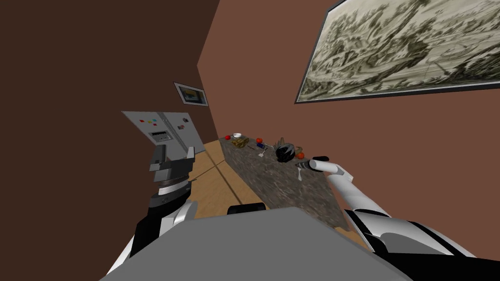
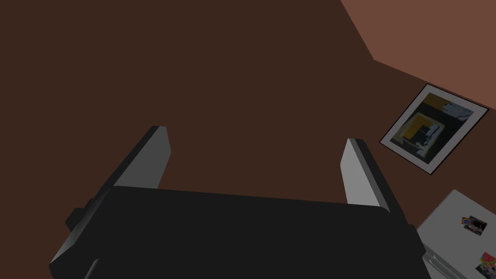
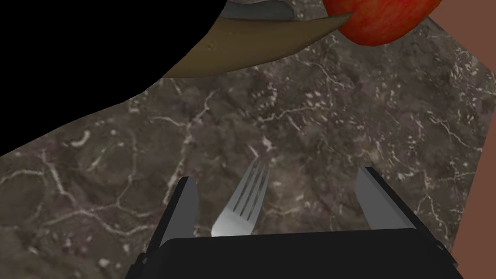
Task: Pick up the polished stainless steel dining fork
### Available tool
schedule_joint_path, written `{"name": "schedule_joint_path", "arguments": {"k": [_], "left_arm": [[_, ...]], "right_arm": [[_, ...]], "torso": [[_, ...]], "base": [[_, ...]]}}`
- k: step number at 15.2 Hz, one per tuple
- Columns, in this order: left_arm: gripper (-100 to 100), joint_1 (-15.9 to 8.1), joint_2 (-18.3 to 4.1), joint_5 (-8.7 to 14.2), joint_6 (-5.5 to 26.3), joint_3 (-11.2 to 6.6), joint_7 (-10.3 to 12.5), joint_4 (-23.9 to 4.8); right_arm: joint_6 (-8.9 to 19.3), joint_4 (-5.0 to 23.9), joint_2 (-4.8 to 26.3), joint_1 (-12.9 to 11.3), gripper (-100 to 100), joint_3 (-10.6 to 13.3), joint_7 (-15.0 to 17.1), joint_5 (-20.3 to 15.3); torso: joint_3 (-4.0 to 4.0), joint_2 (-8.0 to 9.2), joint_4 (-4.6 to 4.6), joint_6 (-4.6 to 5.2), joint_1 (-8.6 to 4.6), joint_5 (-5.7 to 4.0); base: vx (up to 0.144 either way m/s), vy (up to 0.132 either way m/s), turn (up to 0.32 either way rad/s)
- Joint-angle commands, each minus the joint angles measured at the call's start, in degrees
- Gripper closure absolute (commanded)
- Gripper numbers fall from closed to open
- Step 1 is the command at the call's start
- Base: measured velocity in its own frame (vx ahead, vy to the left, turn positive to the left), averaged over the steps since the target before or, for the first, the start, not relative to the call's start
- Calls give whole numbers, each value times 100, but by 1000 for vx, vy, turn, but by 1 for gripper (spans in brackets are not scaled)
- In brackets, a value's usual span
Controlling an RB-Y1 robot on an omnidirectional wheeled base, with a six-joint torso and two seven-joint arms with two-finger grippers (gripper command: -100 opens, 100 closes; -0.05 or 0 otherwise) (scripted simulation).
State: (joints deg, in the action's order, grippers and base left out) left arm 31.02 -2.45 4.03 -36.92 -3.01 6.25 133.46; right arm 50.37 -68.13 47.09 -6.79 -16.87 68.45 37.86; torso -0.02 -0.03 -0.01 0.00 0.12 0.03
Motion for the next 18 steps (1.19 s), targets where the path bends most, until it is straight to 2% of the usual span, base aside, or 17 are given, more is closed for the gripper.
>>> {"name": "schedule_joint_path", "arguments": {"k": [1, 2, 3, 5, 6, 8, 9, 10, 12, 13, 15, 16, 18], "left_arm": [[0, 0, 0, 0, 0, 0, 0, 0], [0, 0, 0, 0, 0, 0, 0, 0], [0, 0, 0, 0, 0, 0, 0, 0], [0, 0, 0, 0, 0, 0, 0, 0], [0, 0, 0, 0, 0, 0, 0, 0], [0, 0, 0, 0, 0, 0, 0, 0], [0, 0, 0, 0, 0, 0, 0, 0], [0, 0, 0, 0, 0, 0, 0, 0], [0, 0, 0, 0, 0, 0, 0, 0], [0, 0, 0, 0, 0, 0, 0, 0], [0, 0, 0, 0, 0, 0, 0, 0], [0, 0, 0, 0, 0, 0, 0, 0], [0, 0, 0, 0, 0, 0, 0, 0]], "right_arm": [[286, 59, 52, 4, -100, -53, 127, 55], [329, 59, 52, 4, -100, -53, 127, 55], [499, 352, 205, -77, -100, -175, 374, 205], [727, 353, 205, -77, -100, -175, 374, 205], [859, 593, 350, -148, -100, -296, 609, 349], [1097, 638, 350, -148, -100, -296, 609, 349], [1114, 638, 350, -148, -100, -296, 609, 349], [1314, 915, 486, -209, -100, -415, 830, 486], [1487, 915, 486, -209, -100, -415, 830, 486], [1670, 1154, 613, -261, -100, -530, 1036, 614], [1846, 1181, 613, -261, -100, -530, 1036, 614], [2037, 1318, 729, -303, -100, -643, 1228, 734], [2188, 1436, 729, -303, -100, -643, 1228, 734]], "torso": [[0, 0, 0, 0, 0, 0], [0, 1, 0, 3, -1, -1], [2, 5, 0, 4, -2, -1], [1, 2, 0, 1, -1, 0], [1, 3, 0, 3, -1, -1], [0, 1, 0, 2, 0, 0], [1, 2, 0, 3, -1, -1], [2, 5, 1, 4, -2, -1], [2, 4, 1, 2, -1, -1], [2, 5, 1, 4, -2, -1], [1, 2, 0, 3, -1, -1], [2, 3, 0, 4, -2, -1], [1, 2, 0, 2, -2, -1]], "base": [[26, 10, 63], [14, 7, -1], [24, 15, 101], [27, 12, 85], [29, 17, 105], [29, 12, 74], [14, 5, 2], [21, 9, 83], [24, 9, 79], [25, 11, 88], [31, 7, 60], [31, 8, 56], [24, 6, 60]]}}
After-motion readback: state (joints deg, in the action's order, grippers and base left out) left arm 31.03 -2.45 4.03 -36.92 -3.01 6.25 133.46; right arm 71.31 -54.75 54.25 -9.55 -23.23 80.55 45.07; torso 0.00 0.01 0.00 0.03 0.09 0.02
